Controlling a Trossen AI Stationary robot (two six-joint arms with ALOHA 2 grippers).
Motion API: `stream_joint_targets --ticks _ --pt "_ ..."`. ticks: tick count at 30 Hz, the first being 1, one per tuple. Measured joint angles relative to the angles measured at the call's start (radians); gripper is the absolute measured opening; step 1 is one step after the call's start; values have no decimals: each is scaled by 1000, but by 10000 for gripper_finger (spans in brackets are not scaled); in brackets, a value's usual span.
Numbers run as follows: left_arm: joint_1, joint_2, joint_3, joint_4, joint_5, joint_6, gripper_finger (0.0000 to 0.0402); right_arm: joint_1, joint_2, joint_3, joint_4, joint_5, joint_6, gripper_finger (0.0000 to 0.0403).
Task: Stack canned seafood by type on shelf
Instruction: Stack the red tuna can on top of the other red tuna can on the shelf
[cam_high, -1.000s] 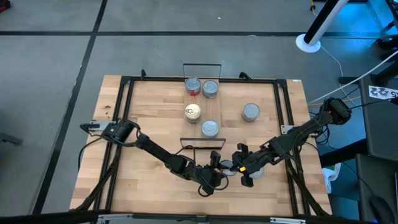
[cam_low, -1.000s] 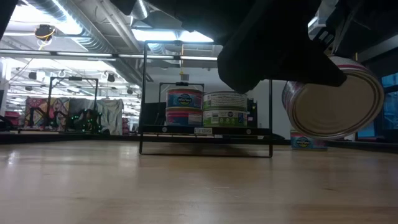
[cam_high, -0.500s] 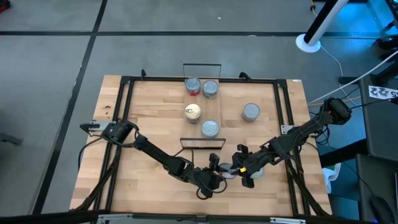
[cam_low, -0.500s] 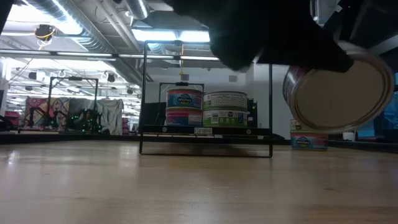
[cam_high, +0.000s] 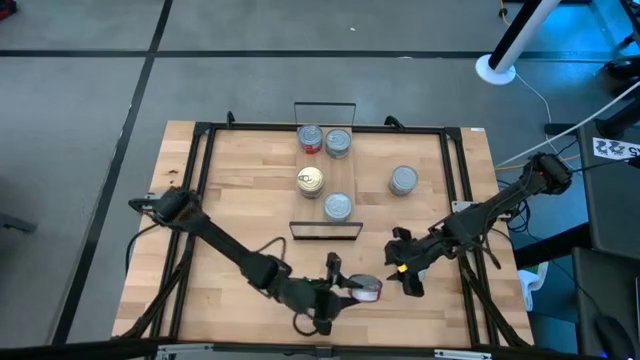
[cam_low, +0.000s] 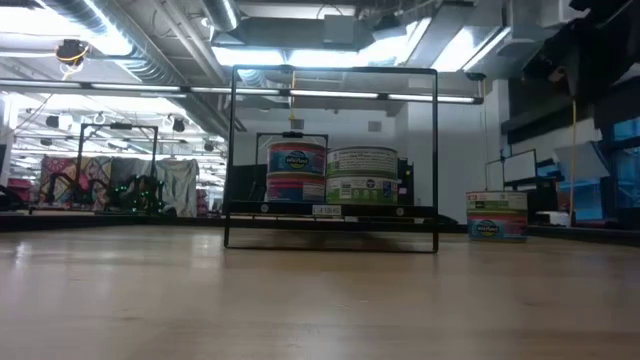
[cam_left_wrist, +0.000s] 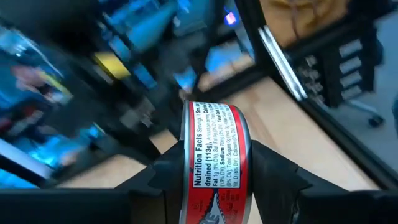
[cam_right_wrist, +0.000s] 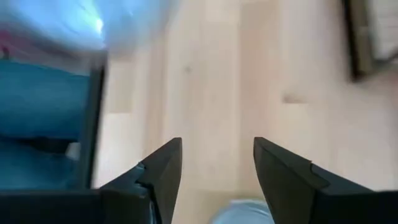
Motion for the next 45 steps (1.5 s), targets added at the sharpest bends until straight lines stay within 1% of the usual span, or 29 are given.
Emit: stream_joint_targets --ticks 2,7,12,16,19,22,26,28,30,33,36,40,45 --pt "-3 -57 0 -16 -31 42 147 0 -17 0 -37 32 0 198" --pt "19 -203 0 -136 -125 121 147 0 -56 0 -103 72 0 196" --pt "87 -343 1 -237 -199 217 150 0 -71 0 -122 109 0 196" --pt "183 -413 1 -322 -238 287 152 0 -71 0 -121 148 0 195" --pt "278 -442 1 -413 -242 325 152 0 -71 0 -121 187 0 195" --pt "383 -448 1 -528 -242 325 153 0 -71 0 -121 209 -1 195" --pt "516 -437 1 -712 -241 318 153 0 -70 0 -121 209 -1 195" --pt "576 -435 -5 -787 -233 318 154 0 -70 0 -120 209 -1 195" --pt "634 -429 -28 -789 -206 318 154 0 -70 0 -119 210 -1 195" --pt "714 -419 -68 -791 -120 320 154 0 -70 0 -115 238 -1 195" --pt "780 -402 -104 -767 -37 336 154 0 -70 0 -115 270 -1 195" --pt "846 -373 -135 -729 11 386 154 0 -70 -1 -115 279 -1 195" --pt "902 -328 -136 -671 59 452 154 0 -70 -1 -113 280 -1 195"
